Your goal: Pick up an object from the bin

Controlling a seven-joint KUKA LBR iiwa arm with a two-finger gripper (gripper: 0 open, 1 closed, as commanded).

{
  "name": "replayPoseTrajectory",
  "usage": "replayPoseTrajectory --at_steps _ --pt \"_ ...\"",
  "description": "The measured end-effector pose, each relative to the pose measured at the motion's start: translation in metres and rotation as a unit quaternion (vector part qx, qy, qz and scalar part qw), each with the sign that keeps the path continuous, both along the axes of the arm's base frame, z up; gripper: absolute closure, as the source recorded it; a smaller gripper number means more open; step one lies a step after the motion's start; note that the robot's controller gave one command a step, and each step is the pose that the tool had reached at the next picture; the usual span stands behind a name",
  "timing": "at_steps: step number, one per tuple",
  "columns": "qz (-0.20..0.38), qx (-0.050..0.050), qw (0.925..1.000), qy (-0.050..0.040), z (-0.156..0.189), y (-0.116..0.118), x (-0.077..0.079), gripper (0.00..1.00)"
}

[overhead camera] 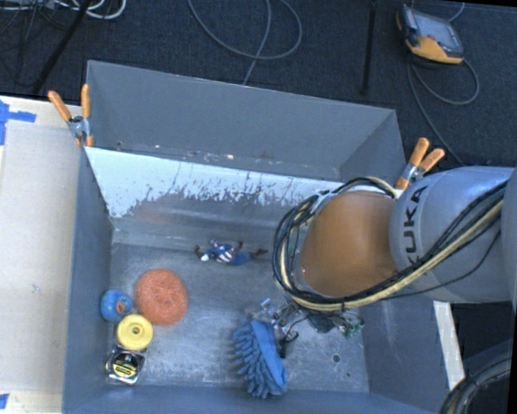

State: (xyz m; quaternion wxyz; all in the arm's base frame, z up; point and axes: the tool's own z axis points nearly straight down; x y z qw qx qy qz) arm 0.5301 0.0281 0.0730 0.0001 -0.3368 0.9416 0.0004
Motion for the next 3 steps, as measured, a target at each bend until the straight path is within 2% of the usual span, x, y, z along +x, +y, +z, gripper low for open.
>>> replayPoseTrajectory --at_steps 1,2,3 --pt "0.005 0.0 1.0 0.0026 0.044 0.015 0.007 1.0" --pt "0.006 0.0 1.0 0.0037 0.108 0.016 -0.024 1.0" --pt "-0.004 0.0 1.0 -0.0029 0.154 0.024 -0.019 1.0"
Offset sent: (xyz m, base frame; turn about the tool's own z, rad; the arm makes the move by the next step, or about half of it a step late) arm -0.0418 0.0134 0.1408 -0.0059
